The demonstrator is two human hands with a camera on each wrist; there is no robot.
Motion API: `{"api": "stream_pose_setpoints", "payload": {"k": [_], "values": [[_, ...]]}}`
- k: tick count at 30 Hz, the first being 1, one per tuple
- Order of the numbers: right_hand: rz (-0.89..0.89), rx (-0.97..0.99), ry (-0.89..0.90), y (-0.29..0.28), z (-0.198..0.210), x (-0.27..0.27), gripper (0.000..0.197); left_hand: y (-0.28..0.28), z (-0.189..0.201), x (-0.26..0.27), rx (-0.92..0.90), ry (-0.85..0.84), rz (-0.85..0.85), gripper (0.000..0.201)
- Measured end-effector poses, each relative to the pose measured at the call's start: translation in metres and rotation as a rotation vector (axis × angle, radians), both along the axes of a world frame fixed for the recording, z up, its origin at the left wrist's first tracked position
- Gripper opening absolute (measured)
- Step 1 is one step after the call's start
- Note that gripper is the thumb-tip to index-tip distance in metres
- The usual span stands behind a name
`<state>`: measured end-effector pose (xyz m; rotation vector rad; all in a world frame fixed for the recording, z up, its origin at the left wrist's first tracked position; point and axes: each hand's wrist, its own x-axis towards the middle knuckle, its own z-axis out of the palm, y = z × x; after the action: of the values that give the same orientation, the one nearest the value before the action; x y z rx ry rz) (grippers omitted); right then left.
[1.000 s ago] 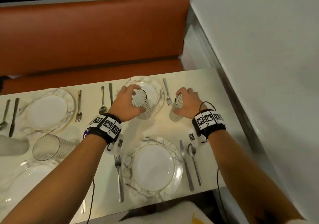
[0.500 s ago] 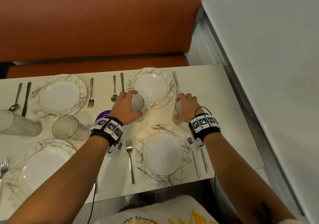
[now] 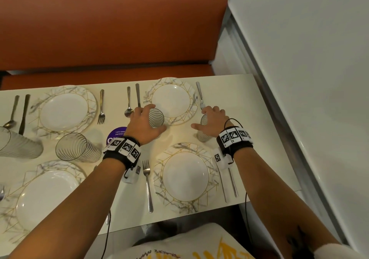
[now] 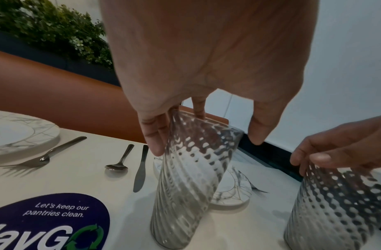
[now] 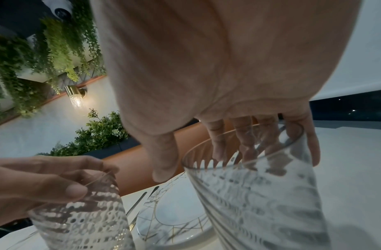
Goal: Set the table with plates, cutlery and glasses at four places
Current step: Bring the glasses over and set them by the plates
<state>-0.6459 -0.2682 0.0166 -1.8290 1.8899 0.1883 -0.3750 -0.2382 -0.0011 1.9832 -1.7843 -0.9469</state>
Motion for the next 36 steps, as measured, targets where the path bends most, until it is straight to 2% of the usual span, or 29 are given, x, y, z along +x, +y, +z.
{"api": "stream_pose_setpoints", "payload": {"k": [6, 14, 30, 33, 36], "values": [[-0.026, 0.026, 0.026, 0.001, -0.003, -0.002, 0.075, -0.006, 0.002, 0.004, 0.06, 0.07, 0.011, 0.082], [-0.021, 0.043, 0.085, 0.005, -0.001, -0.007, 0.07, -0.01, 0.012, 0.007, 0.131, 0.103, 0.0, 0.085], [-0.033, 0.056, 0.079, 0.009, 0.006, -0.01, 0.074, -0.007, 0.02, 0.006, 0.158, 0.108, -0.011, 0.085], [-0.043, 0.014, 0.078, 0.011, 0.011, -0.008, 0.076, -0.004, 0.023, 0.007, 0.162, 0.116, -0.016, 0.092], [-0.015, -0.073, 0.09, 0.013, 0.022, -0.003, 0.069, 0.0, 0.026, 0.014, 0.123, 0.13, 0.023, 0.094]]}}
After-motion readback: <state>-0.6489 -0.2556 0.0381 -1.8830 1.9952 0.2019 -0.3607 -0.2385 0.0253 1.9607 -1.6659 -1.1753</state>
